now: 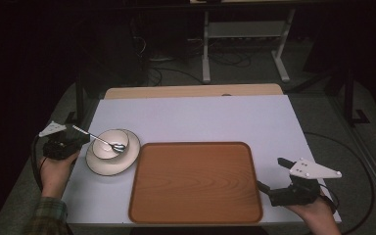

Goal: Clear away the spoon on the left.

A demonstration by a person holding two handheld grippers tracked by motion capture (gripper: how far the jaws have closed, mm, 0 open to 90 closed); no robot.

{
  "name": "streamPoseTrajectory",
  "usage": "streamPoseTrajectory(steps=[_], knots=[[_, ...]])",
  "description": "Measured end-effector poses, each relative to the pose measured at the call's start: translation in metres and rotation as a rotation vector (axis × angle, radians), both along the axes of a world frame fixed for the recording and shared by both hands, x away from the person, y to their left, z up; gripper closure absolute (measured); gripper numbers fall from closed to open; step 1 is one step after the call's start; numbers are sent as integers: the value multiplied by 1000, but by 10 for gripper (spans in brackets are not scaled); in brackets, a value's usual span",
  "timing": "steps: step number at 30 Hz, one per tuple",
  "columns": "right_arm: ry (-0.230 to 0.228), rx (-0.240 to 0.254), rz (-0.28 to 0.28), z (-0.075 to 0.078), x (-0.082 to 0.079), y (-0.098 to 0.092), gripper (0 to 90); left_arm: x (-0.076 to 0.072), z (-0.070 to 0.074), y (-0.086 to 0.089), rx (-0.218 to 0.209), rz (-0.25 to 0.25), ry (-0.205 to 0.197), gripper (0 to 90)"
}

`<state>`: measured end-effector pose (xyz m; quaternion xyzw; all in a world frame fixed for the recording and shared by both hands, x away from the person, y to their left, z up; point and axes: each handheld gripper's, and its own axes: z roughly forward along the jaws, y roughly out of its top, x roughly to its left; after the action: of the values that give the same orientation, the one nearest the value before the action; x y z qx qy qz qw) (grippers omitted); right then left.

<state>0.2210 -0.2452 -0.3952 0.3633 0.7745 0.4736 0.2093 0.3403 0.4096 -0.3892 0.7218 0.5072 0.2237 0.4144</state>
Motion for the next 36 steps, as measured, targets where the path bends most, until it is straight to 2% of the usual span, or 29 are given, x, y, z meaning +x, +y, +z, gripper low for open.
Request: streamPoseTrajectory(steps=[5, 9, 10, 14, 15, 16, 17, 21, 26, 31, 36], knots=[[-1, 0, 1, 0, 0, 0, 0, -4, 3, 1, -12, 5, -10, 897], [0, 0, 0, 0, 0, 0, 0, -10, 6, 3, -22, 7, -17, 759], [0, 0, 0, 0, 0, 0, 0, -11, 7, 3, -24, 13, -18, 759], [-1, -1, 1, 0, 0, 0, 0, -17, 7, 6, -42, 28, -24, 486], [-1, -1, 1, 0, 0, 0, 0, -17, 7, 6, -45, 27, -29, 486], [-1, -3, 2, 0, 0, 1, 0, -16, 5, 7, -48, 31, -49, 396], [-1, -3, 2, 0, 0, 1, 0, -16, 5, 7, -48, 31, -49, 379], [1, -2, 2, 0, 0, 1, 0, -11, 1, 6, -50, 27, -44, 335], [2, -2, -1, 0, 1, 1, 0, -2, -3, 4, -64, 50, -38, 280], [2, -4, 1, 0, 1, 2, 0, 6, -8, 1, -60, 48, -30, 277], [3, -4, 2, 0, 1, 2, 0, 13, -12, -7, -65, 35, -18, 321]])
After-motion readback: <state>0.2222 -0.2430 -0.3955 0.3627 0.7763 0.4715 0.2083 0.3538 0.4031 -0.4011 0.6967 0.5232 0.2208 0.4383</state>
